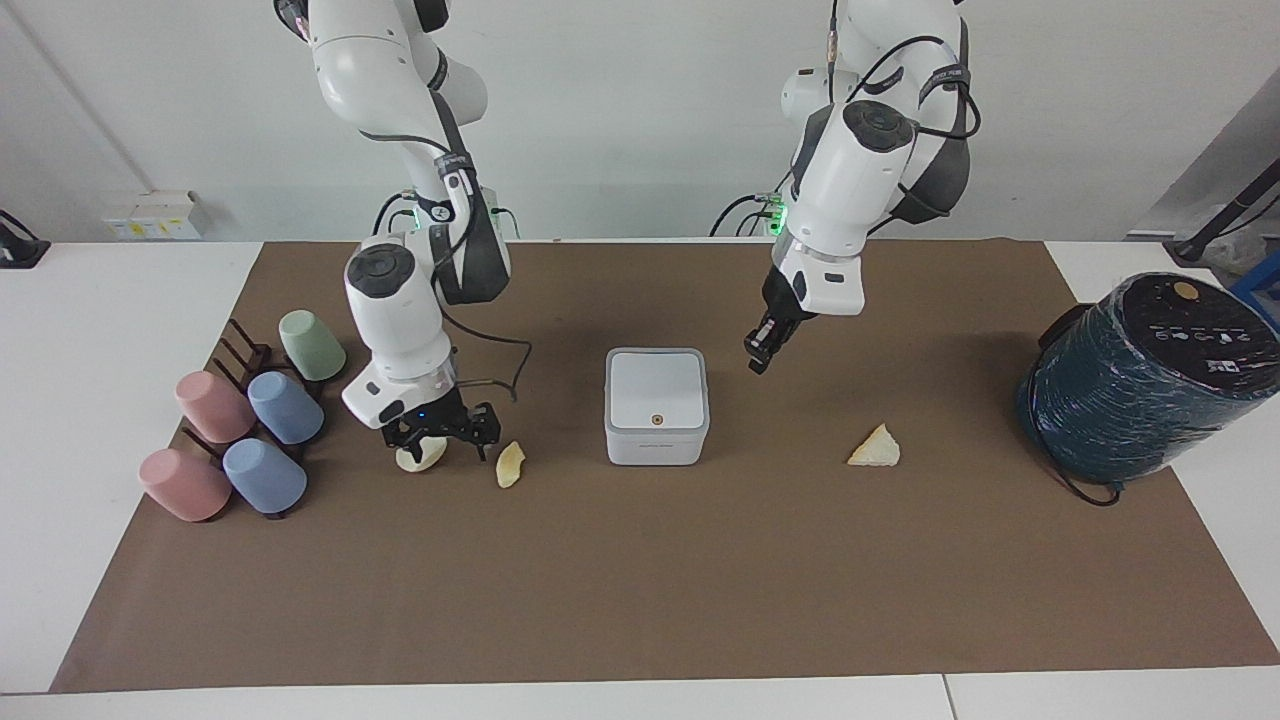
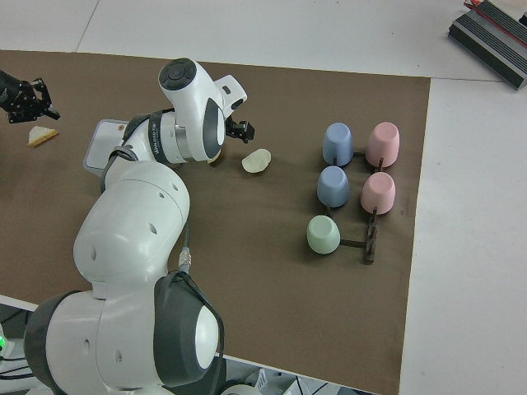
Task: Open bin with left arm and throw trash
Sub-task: 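Reach the left gripper and the right gripper to the white bin lid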
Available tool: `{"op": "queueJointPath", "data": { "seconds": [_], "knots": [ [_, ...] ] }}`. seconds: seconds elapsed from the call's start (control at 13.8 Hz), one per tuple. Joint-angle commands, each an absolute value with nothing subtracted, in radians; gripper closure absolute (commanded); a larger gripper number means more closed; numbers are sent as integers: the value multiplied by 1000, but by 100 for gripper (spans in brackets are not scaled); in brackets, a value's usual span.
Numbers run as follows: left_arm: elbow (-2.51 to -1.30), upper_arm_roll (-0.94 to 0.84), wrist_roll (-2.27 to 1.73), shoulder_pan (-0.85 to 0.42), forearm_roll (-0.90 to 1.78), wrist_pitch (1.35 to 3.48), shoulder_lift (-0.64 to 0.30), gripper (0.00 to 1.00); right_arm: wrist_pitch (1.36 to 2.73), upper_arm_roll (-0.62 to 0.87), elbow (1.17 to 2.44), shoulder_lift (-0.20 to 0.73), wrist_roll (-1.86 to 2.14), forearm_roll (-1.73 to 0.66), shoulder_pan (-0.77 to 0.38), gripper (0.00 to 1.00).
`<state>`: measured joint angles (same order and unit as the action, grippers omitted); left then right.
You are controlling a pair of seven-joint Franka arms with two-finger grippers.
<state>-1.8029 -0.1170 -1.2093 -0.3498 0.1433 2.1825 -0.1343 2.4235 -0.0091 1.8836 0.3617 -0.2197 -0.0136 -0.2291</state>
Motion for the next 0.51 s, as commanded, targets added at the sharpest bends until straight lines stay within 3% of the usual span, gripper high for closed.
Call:
{"op": "queueJointPath", "data": {
  "seconds": [0.0, 0.29, 0.36, 0.43],
  "knots": [
    [-1812, -103, -1282, -365, 185, 2270, -155, 100, 2508, -6, 1887, 409, -232, -90, -267, 0],
    [-1825, -103, -1411, -393, 192, 2387, -178, 100, 2511, -6, 1890, 440, -218, -92, -268, 0],
    [-1828, -103, -1439, -403, 192, 2413, -195, 100, 2500, -6, 1890, 440, -216, -92, -268, 15],
    [-1830, -103, -1466, -414, 192, 2434, -208, 100, 2497, -6, 1890, 439, -215, -92, -268, 42]
  ]
}}
